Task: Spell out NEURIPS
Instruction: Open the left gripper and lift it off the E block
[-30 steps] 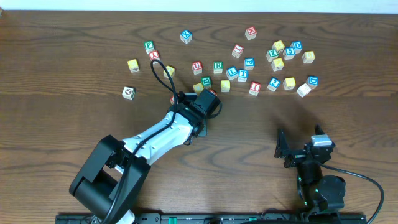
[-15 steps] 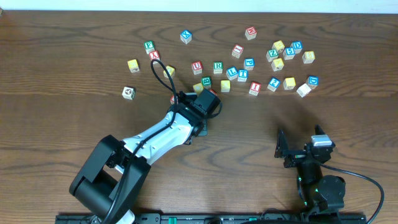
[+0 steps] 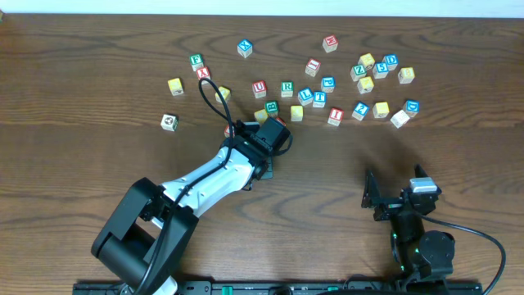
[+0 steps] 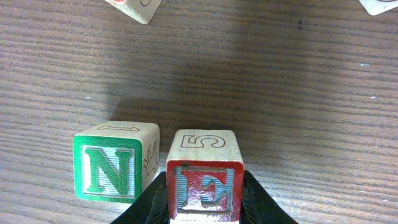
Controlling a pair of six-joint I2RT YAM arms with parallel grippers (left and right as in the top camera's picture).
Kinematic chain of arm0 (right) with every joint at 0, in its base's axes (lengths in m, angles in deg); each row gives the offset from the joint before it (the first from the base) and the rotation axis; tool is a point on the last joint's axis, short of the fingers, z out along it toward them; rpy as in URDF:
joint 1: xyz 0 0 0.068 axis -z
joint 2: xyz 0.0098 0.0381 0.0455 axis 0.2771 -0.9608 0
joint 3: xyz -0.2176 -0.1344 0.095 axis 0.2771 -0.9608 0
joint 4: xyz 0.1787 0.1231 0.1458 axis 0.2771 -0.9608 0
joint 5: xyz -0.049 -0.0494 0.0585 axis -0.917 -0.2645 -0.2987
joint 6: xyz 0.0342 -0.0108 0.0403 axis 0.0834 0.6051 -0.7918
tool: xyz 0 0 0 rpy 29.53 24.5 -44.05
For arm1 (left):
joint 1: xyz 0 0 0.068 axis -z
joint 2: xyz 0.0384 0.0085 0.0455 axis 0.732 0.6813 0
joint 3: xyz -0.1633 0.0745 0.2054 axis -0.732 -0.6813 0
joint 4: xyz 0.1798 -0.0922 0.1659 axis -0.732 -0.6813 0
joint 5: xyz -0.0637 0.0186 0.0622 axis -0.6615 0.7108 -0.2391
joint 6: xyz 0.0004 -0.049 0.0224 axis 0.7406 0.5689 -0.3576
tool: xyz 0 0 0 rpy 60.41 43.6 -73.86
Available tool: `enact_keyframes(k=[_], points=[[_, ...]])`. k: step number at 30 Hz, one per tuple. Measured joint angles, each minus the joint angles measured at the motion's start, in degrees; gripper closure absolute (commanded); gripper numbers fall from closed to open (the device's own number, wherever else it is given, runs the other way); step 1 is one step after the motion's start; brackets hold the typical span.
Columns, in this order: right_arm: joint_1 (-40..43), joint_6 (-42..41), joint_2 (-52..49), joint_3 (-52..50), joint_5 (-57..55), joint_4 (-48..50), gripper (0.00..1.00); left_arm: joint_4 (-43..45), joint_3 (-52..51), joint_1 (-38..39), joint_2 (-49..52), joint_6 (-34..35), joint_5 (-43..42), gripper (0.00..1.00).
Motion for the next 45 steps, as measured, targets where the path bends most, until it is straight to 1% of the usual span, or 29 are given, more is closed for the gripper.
enact_keyframes(k=[5,7,11,30,45], points=[[0.0,0.0,0.0,0.0,0.0,0.0,0.01,0.1,0.0,0.0,0.1,0.0,0.0,0.68],[0.0,0.0,0.0,0.0,0.0,0.0,0.01,0.1,0.0,0.0,0.1,0.0,0.0,0.62],[0.0,0.0,0.0,0.0,0.0,0.0,0.01,0.1,0.0,0.0,0.5,-0.2,0.0,0.60],[0.0,0.0,0.0,0.0,0.0,0.0,0.01,-1.4,0.0,0.0,0.1,-0.7,-0.2,0.60],[0.0,0.0,0.0,0.0,0.0,0.0,0.01,-3.8,0.0,0.0,-9.0,-1.1,-0.3,0.60]])
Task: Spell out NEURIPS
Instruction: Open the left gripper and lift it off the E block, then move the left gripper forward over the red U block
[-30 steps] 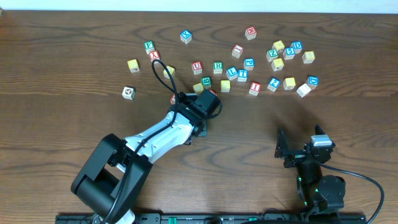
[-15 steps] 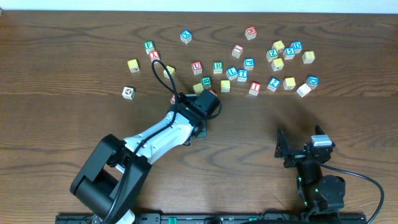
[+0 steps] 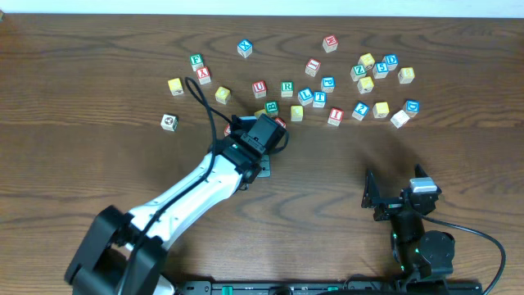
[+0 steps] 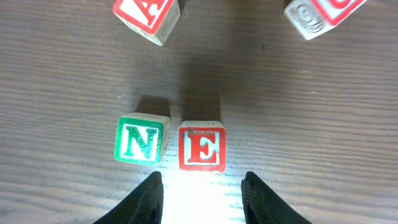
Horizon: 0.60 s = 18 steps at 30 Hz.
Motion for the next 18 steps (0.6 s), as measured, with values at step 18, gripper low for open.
enact_keyframes(k=[18], points=[[0.0,0.0,0.0,0.0,0.0,0.0,0.01,-6.8,0.0,0.0,-17.8,-2.6,0.0,0.42]])
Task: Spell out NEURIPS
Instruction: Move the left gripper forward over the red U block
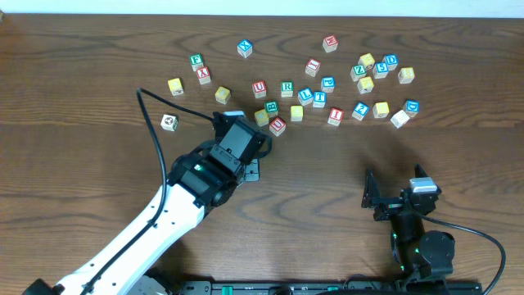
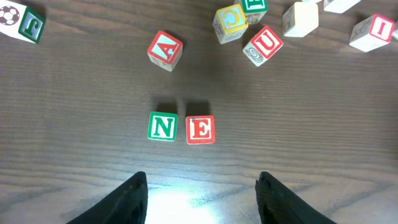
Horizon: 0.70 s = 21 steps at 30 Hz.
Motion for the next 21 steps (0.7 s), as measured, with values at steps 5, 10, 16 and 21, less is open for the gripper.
enact_keyframes(k=[5,10,16,21], points=[[0.0,0.0,0.0,0.0,0.0,0.0,0.01,-0.9,0.0,0.0,-0.4,-0.5,0.0,0.34],[0.0,0.0,0.0,0.0,0.0,0.0,0.01,-1.2,0.0,0.0,-0.4,-0.6,0.0,0.27],[0.0,0.0,0.0,0.0,0.0,0.0,0.01,-1.2,0.0,0.0,-0.4,-0.6,-0.9,0.27],[0.0,0.0,0.0,0.0,0.0,0.0,0.01,-1.3,0.0,0.0,-0.4,-0.6,-1.4,0.26]])
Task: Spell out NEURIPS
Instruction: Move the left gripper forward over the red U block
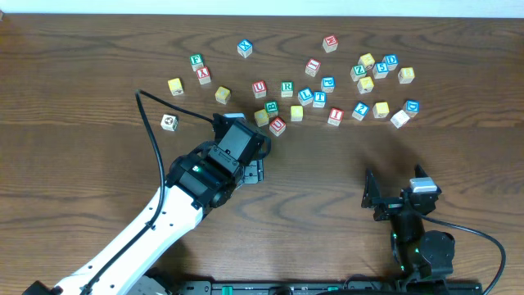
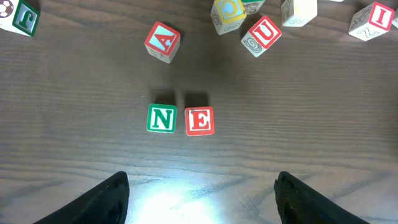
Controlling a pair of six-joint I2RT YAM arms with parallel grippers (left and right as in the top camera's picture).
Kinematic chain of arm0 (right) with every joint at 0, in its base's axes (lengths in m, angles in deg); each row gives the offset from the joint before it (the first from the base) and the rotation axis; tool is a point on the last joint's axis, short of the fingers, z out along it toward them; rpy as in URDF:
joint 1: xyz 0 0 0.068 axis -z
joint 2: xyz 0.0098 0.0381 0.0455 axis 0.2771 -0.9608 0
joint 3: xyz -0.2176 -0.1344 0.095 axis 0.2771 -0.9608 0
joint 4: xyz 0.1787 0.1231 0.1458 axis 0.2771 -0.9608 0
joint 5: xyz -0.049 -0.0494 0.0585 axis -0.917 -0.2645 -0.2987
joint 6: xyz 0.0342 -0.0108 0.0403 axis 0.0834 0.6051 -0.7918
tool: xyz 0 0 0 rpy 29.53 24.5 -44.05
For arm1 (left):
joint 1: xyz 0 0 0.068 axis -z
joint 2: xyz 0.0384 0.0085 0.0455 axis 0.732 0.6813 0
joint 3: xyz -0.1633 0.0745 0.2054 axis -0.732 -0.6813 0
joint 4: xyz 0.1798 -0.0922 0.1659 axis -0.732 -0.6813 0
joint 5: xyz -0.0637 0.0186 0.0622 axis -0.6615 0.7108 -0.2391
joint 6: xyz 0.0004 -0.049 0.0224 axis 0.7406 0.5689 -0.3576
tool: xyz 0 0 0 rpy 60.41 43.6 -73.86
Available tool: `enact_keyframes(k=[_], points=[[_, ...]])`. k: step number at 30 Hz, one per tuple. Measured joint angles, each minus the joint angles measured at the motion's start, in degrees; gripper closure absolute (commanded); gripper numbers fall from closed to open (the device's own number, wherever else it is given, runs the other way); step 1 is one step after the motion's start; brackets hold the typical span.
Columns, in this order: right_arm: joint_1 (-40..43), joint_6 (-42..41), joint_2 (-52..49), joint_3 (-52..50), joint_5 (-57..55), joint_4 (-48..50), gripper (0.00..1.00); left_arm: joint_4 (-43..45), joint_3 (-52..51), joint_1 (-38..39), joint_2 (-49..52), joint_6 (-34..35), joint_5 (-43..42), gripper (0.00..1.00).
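Note:
A green N block (image 2: 161,118) and a red E block (image 2: 199,121) stand side by side on the table, N on the left, with a small gap between them. My left gripper (image 2: 202,199) hangs open above and in front of them, holding nothing. In the overhead view the left gripper (image 1: 250,170) and its arm hide both blocks. A red U block (image 2: 263,36) lies tilted up to the right, and a red A block (image 2: 162,42) up to the left. My right gripper (image 1: 393,197) rests at the front right, far from the blocks.
Loose letter blocks are scattered across the back of the table (image 1: 98,164), among them a red U (image 1: 259,88), a green R (image 1: 286,88) and a red I (image 1: 335,115). A soccer-ball block (image 1: 169,121) lies alone at the left.
My left gripper's fingers stand wider apart. N and E look a little smaller and sit higher in the wrist view. The right arm has not moved.
My left gripper was shut on the E block, set against the table right of N. Then it was open, with E standing free beside N. After that it was farther from the pair, and now farther still with the jaws wider.

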Motion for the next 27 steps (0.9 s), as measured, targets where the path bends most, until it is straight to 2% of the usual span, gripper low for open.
enact_keyframes(k=[9,21,27], points=[[0.0,0.0,0.0,0.0,0.0,0.0,0.01,-0.9,3.0,0.0,0.0,0.0,-0.2,0.26],[0.0,0.0,0.0,0.0,0.0,0.0,0.01,-6.9,16.3,0.0,2.9,-0.5,-0.2,0.25],[0.0,0.0,0.0,0.0,0.0,0.0,0.01,-9.9,21.5,0.0,7.5,-0.7,-0.2,0.18]])
